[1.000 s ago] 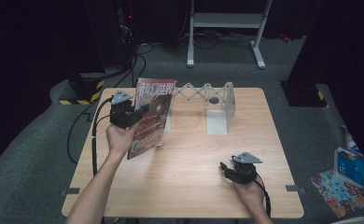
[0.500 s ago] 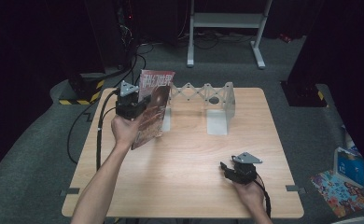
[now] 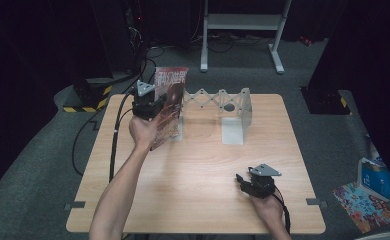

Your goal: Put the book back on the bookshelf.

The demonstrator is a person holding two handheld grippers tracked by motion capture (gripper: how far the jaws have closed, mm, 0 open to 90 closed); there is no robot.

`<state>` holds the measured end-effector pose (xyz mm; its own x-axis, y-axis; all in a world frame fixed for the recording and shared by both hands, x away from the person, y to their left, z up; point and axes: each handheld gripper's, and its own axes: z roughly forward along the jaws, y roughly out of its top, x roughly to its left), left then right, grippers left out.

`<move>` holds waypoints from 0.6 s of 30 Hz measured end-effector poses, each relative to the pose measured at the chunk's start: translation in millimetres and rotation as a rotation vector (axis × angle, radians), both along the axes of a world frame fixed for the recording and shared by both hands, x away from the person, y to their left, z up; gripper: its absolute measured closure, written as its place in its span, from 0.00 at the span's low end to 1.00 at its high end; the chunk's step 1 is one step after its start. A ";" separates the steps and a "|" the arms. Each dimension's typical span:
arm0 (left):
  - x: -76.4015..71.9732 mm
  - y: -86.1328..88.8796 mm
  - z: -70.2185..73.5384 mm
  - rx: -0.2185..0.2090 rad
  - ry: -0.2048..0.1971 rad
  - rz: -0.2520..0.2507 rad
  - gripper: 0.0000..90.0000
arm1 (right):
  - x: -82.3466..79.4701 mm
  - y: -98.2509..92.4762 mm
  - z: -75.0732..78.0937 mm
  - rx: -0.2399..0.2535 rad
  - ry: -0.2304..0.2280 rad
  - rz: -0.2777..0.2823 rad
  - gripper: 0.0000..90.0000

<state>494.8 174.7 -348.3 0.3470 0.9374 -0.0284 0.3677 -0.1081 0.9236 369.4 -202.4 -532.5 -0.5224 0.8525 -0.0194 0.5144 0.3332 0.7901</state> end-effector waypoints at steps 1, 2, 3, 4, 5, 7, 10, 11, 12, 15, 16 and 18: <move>2.2 -1.8 -1.6 0.001 0.000 -0.001 0.93 | -0.2 0.2 0.1 0.003 0.002 -0.002 0.45; 3.2 -3.0 -2.6 0.000 -0.002 0.000 0.93 | -0.3 0.1 0.0 0.002 0.000 -0.001 0.45; 4.6 -4.7 -4.0 -0.006 -0.006 0.001 0.93 | -0.4 -0.1 -0.1 0.001 -0.001 0.000 0.45; 5.2 -5.3 -4.6 -0.005 -0.008 0.000 0.93 | -0.5 -0.2 -0.1 0.002 0.000 0.002 0.45; 6.0 -6.2 -6.0 -0.009 -0.014 0.001 0.93 | -0.6 -0.3 -0.1 0.002 -0.001 0.003 0.45; 6.6 -6.5 -8.0 -0.005 -0.022 0.000 0.93 | -0.8 -0.4 -0.2 0.004 0.001 0.003 0.45; 7.1 -5.6 -11.8 0.004 -0.028 -0.007 0.93 | -0.8 -0.5 -0.2 0.004 0.000 0.004 0.45; 6.9 -5.1 -12.9 0.004 -0.030 -0.008 0.93 | -0.8 -0.5 -0.2 0.003 0.000 0.004 0.45; 6.8 -4.6 -13.7 0.002 -0.031 -0.009 0.93 | -0.7 -0.6 -0.2 0.003 -0.001 0.005 0.45; 5.2 -2.9 -15.5 -0.008 -0.028 -0.011 0.93 | -0.8 -0.5 -0.2 0.004 0.000 0.004 0.45; 4.9 -2.7 -15.4 -0.004 -0.026 -0.016 0.93 | -0.8 -0.5 -0.2 0.004 0.000 0.004 0.45; 4.0 -1.9 -15.2 0.007 -0.021 -0.021 0.93 | -0.8 -0.5 -0.2 0.004 0.000 0.004 0.45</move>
<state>498.9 172.7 -363.5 0.3666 0.9303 -0.0145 0.3461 -0.1219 0.9302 368.6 -202.8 -532.7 -0.5257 0.8505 -0.0156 0.5132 0.3317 0.7915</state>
